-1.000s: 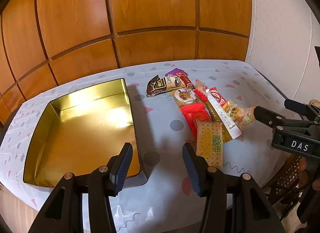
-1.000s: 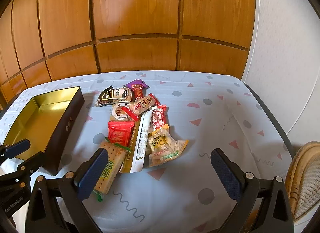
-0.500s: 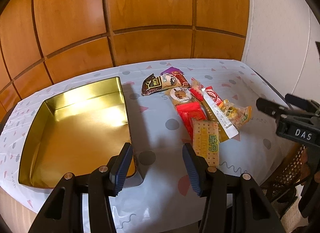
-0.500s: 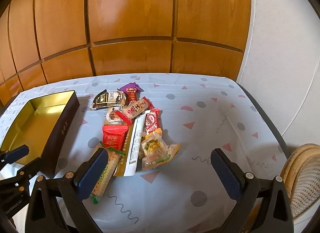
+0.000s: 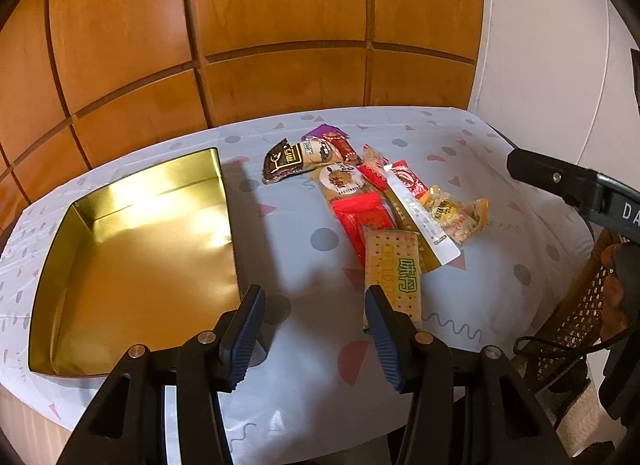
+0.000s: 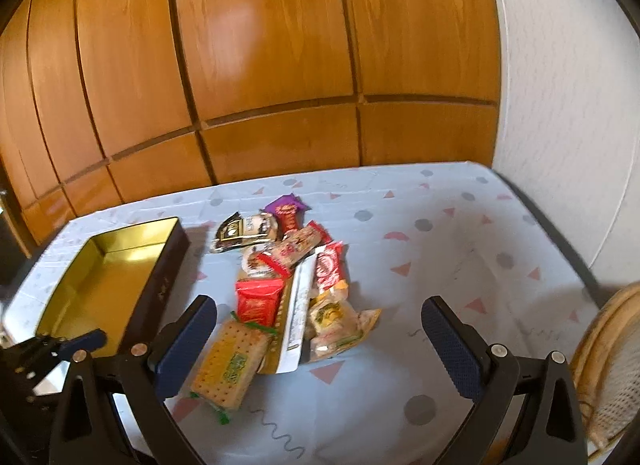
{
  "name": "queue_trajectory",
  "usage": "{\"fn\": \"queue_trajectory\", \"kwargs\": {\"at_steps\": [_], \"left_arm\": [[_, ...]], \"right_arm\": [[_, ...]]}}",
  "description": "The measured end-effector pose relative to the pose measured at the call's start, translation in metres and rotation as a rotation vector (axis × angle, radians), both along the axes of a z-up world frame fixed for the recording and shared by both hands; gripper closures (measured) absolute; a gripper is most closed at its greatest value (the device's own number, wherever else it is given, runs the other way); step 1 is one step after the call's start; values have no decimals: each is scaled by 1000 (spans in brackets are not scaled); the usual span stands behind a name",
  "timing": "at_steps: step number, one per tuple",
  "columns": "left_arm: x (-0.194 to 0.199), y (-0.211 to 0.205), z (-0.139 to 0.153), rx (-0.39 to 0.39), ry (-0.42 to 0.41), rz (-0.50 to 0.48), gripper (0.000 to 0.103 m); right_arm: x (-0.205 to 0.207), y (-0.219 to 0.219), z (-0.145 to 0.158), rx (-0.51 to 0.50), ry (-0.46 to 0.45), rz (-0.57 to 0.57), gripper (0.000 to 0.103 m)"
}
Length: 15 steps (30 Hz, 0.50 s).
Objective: Organize snacks
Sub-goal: 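Grasp the green-labelled cracker pack with the left gripper while the right grasps the nut bag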
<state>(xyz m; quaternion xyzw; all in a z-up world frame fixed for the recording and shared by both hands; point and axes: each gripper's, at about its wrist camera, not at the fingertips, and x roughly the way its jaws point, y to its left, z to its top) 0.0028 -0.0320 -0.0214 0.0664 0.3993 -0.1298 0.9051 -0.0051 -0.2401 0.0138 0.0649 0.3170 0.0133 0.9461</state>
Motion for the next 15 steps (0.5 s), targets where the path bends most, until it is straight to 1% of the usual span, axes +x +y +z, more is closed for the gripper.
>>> {"fn": "queue_trajectory", "kwargs": {"at_steps": [4,6,8,10,11,14,15], "left_arm": [[5,-2,0,-12,22,-40,50],[10,-5,2,-30,43,-84,50],[15,-14,4,-33,55,-148,50],[17,-27,4,-12,47,-209,50],[22,-36,0,12,58,-249,50],[37,-51,-15,47,108,-270,50],[42,-57,-23,65,141,-279,50]], "right_arm": [[1,-9,-1,16,7,-1,0],[2,-16,-3,45,25,-14,0],[3,-27,-5,89,49,-30,0],[3,-34,-8,97,62,-47,0],[3,-37,-9,90,68,-57,0],[2,-43,-12,72,80,-72,0],[1,-44,-12,69,82,-71,0]]}}
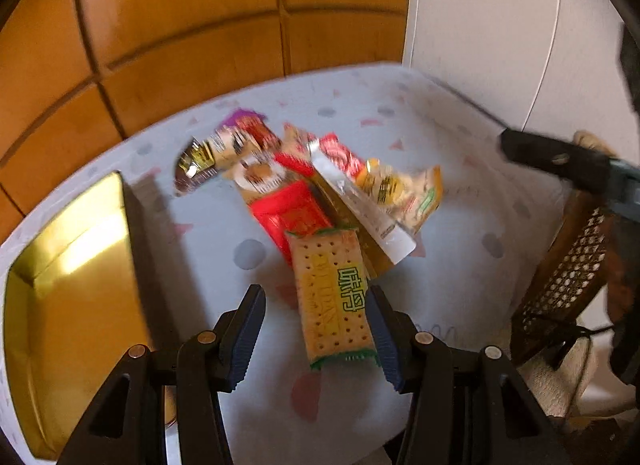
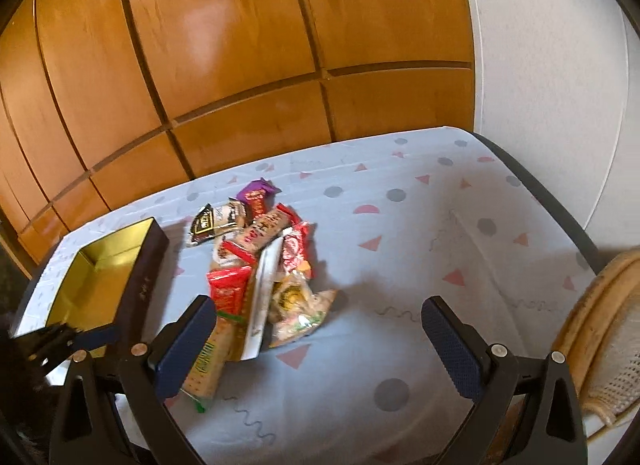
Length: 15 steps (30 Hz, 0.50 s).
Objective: Organize snacks
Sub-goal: 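Grasp the green-labelled cracker pack with the left gripper while the right grasps the nut bag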
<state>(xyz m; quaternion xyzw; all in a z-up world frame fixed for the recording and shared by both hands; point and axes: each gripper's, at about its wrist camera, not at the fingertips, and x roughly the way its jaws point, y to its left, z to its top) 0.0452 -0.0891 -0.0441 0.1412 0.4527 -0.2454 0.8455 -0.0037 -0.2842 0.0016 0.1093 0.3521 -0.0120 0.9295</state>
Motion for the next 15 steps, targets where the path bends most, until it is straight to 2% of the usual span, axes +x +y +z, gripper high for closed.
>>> {"fn": "queue_trajectory", "kwargs": {"at_steps": [4,8,10,12,15], "left_arm": [[7,-15,-20,44,37,-19,49],[10,-21,-37,51,69,-25,49],[10,-19,-42,40,74,-18,55],[9,-11,-41,3,80,-5,56],[2,5,-32,-28,45,23,56]], "right_arm": [[-1,-2,-2,-33,5,7,0],[2,-3,-5,-70,15,12,0],[4,-4,-5,-70,16,12,0],[6,-4,-6,-78,18,11,0],[10,-1,-9,-78,26,24,0]]}}
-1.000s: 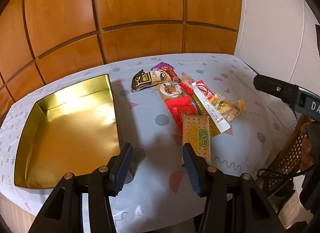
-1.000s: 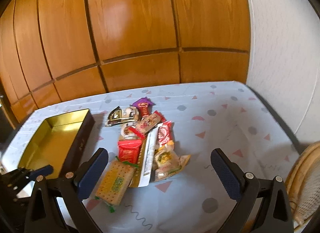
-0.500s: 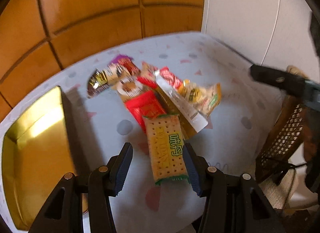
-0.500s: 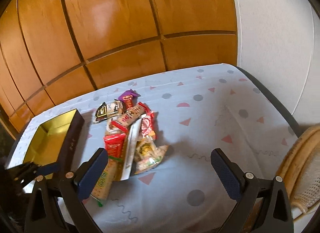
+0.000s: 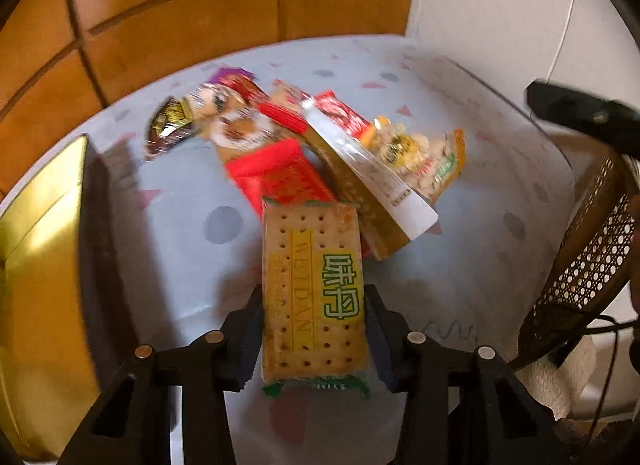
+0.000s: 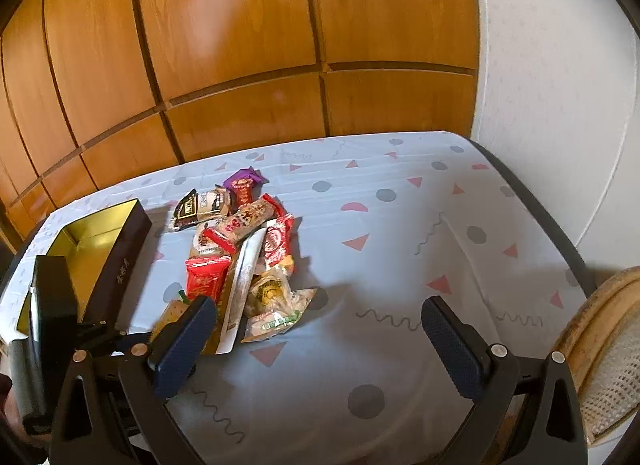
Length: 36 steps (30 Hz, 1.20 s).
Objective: Organize snacks
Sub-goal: 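Grasp the green-labelled cracker pack with the left gripper while the right grasps the nut bag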
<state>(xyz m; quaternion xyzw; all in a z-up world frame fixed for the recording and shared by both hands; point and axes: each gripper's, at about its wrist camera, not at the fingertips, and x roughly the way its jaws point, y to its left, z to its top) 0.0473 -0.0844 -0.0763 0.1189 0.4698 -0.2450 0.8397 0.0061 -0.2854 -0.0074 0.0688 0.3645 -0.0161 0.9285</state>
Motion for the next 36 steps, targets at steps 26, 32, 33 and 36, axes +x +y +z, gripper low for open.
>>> {"fn": "queue_trajectory", "kwargs": {"at_steps": [26,32,33,36], "left_arm": [[20,209,70,-323,-35,605,56],[46,217,56,-306,29,663,56],[51,214,55,-302,34,662,56],[72,205,51,-284,41,648,56]], "right_arm": [[72,40,-35,-28,237,165,58],[93,35,-60,-29,326,192,57],[93,35,-65,-27,345,192,57],[88,35,-74,-8,367,203,57]]}}
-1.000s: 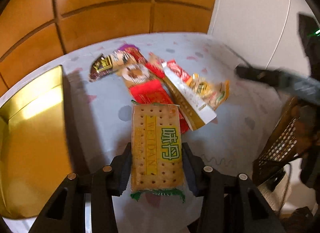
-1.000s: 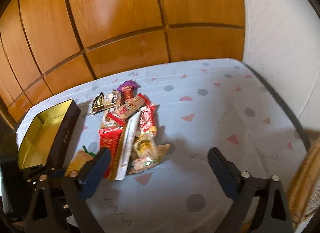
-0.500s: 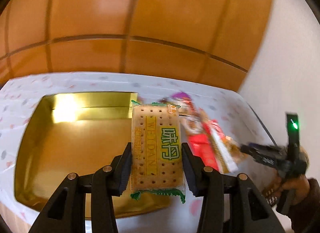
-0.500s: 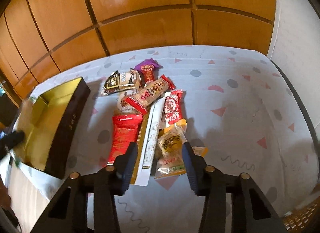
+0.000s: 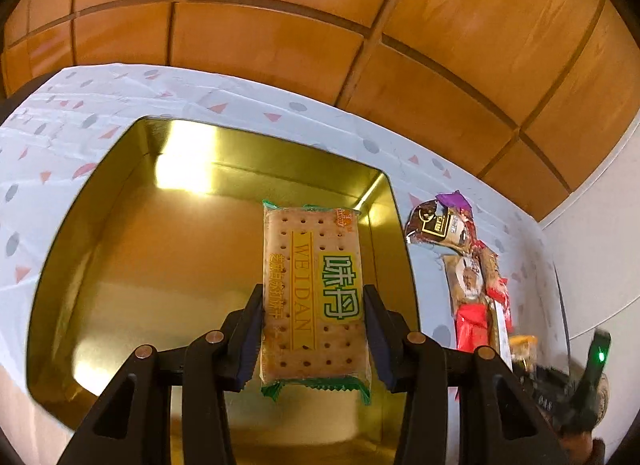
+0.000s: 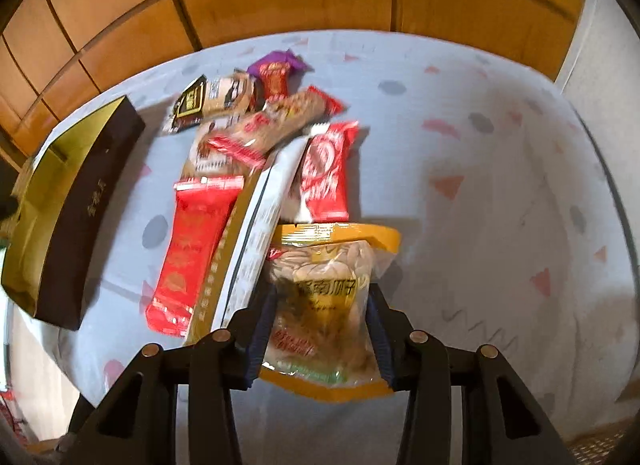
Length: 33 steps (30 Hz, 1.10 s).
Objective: Organize snacks
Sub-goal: 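Grasp the green-labelled cracker pack with the left gripper while the right grasps the nut bag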
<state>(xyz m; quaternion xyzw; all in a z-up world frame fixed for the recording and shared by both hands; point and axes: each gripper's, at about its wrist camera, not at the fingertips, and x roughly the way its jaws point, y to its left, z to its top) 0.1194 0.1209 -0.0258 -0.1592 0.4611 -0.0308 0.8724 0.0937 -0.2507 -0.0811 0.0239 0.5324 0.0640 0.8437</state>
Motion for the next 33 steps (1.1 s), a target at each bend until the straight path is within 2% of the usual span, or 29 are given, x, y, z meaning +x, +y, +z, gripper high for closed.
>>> {"fn": "queue_trajectory", "kwargs": {"at_steps": [9,13,17,19,20,24,26,27,29,33], "left_arm": [[63,-28,-10,84,21,-19,55],[58,-32,-7,104,-4,-23,50],[34,-37,1,110,-37,-28,50],[22,-39,4,112,-49,-30,50],[15,-40,6,112,-56,-33,50],[-7,-42,9,103,-74,-51,50],[-16,-41,11,103,-80,-63,50],[-21,-41,12,100,-84,-70,50],[-32,-39,15,96,-95,-81,50],[-49,-33,20,129,-124,-78,50]], "right_arm": [[-18,-9,-9,20,21,-34,58],[-20,-15,-7,15,22,-41,55],[-21,-13,-6,-10,17,-11,44],[-21,-8,-3,-71,4,13,40],[-20,-3,1,-132,-13,39,36],[-23,19,11,-327,-53,161,17],[-25,32,13,-416,-68,242,16],[-25,41,12,-463,-67,301,11],[-20,51,7,-478,-21,399,7],[-10,69,-11,-615,25,538,8]]}}
